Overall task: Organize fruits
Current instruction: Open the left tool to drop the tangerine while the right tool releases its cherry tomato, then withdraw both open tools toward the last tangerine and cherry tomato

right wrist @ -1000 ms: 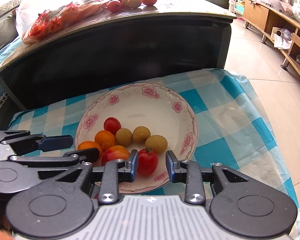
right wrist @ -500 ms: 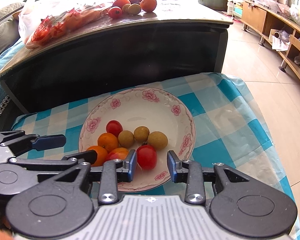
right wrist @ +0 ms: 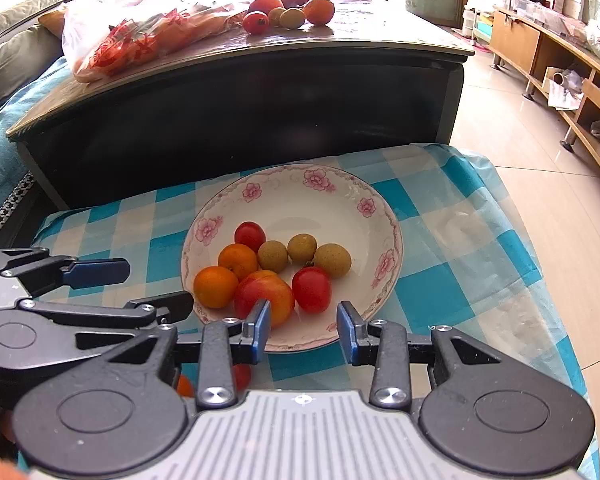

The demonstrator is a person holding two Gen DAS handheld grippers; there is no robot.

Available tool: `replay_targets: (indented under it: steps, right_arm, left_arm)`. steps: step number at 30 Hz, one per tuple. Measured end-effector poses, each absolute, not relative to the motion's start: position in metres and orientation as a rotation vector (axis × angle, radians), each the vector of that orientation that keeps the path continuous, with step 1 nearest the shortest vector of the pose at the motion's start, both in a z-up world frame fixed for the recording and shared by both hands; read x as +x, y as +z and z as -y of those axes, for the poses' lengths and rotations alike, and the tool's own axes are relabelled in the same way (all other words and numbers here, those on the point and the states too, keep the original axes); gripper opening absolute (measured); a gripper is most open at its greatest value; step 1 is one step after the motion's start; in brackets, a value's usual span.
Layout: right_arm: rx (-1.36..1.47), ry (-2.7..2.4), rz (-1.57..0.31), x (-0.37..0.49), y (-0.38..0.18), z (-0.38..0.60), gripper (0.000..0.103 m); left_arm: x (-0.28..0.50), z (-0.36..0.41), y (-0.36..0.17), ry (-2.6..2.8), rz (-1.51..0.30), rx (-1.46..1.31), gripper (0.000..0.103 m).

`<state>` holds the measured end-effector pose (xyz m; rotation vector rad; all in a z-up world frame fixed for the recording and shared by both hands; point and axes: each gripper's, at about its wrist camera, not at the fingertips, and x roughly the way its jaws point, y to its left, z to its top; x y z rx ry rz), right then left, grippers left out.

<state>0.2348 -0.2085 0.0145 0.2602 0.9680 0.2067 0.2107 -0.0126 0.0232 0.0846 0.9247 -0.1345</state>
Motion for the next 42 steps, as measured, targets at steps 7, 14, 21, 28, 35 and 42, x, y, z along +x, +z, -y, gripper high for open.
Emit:
replay_targets:
  steps: [7,14,21,28,35,42]
  right_arm:
    - [0.253,0.222,-0.971,0.228,0.017,0.205,0.040]
    - [0.251,0.240,-0.989,0.217,0.013,0.199,0.040]
    - [0.241,0.266,-1.021,0.206,0.006,0.193,0.040]
    - [0.246,0.253,-1.039,0.203,0.004,0.195,0.043]
    - [0.255,0.252,-1.046,0.200,0.002,0.199,0.047]
    - [0.266,0.246,-1.050,0.202,-0.001,0.201,0.047]
  left_arm:
    - [0.203,0.008,0.023,-0.131,-0.930,0.071,0.067]
    - [0.192,0.006,0.018,-0.132,-0.950,0.080,0.067]
    - [0.178,0.004,0.010,-0.136,-0.980,0.085,0.068]
    - [0.171,0.006,-0.001,-0.153,-1.021,0.060,0.068]
    - [0.174,0.014,-0.013,-0.161,-1.046,0.048,0.069]
    - [0.178,0.018,-0.025,-0.158,-1.056,0.045,0.051]
